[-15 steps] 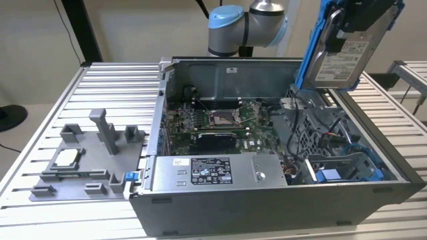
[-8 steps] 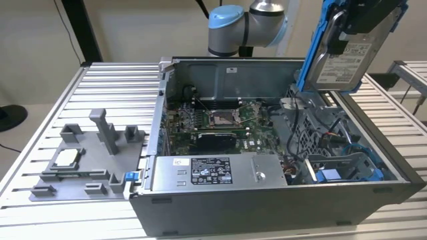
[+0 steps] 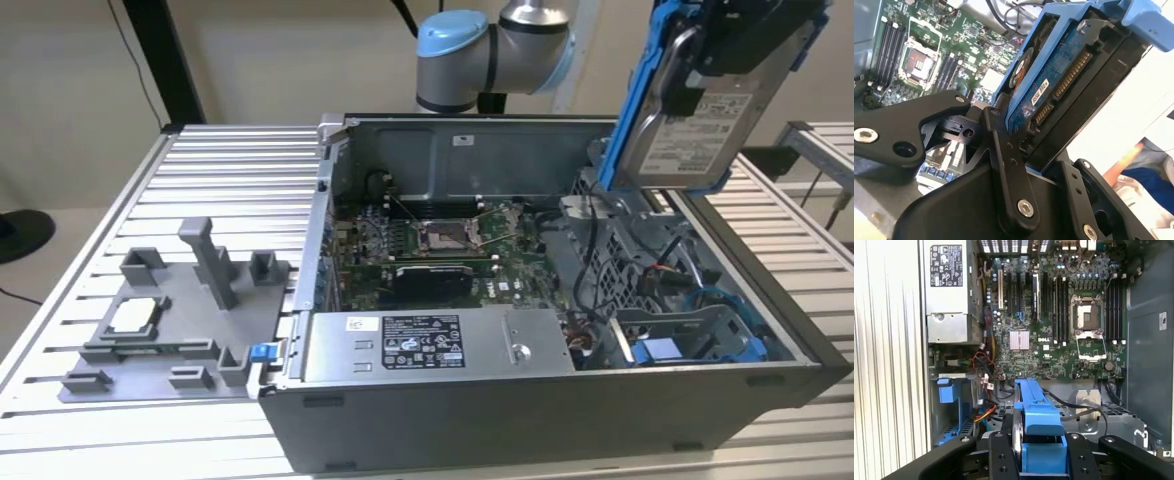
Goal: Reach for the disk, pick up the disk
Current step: 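Pick up the disk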
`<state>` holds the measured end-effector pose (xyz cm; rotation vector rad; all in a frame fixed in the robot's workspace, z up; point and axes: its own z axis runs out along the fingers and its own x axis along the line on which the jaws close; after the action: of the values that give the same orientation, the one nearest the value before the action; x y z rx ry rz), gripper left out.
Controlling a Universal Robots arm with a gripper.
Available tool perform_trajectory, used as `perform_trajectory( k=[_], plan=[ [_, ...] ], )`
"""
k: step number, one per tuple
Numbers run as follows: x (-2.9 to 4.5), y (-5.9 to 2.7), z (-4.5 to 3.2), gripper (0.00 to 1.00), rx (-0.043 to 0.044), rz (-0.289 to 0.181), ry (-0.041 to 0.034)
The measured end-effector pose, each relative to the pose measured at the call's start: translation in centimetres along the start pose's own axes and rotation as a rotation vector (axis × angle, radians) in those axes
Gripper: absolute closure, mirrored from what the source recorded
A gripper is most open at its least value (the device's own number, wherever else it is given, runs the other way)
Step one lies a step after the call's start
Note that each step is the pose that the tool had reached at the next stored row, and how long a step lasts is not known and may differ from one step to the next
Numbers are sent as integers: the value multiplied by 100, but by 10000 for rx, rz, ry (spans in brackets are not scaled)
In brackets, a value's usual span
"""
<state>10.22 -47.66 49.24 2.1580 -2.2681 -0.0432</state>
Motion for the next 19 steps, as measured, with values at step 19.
perform_trajectory(
  k=[19],
  plan=[
    [399,-20,1,100,0,0,-1]
  ],
)
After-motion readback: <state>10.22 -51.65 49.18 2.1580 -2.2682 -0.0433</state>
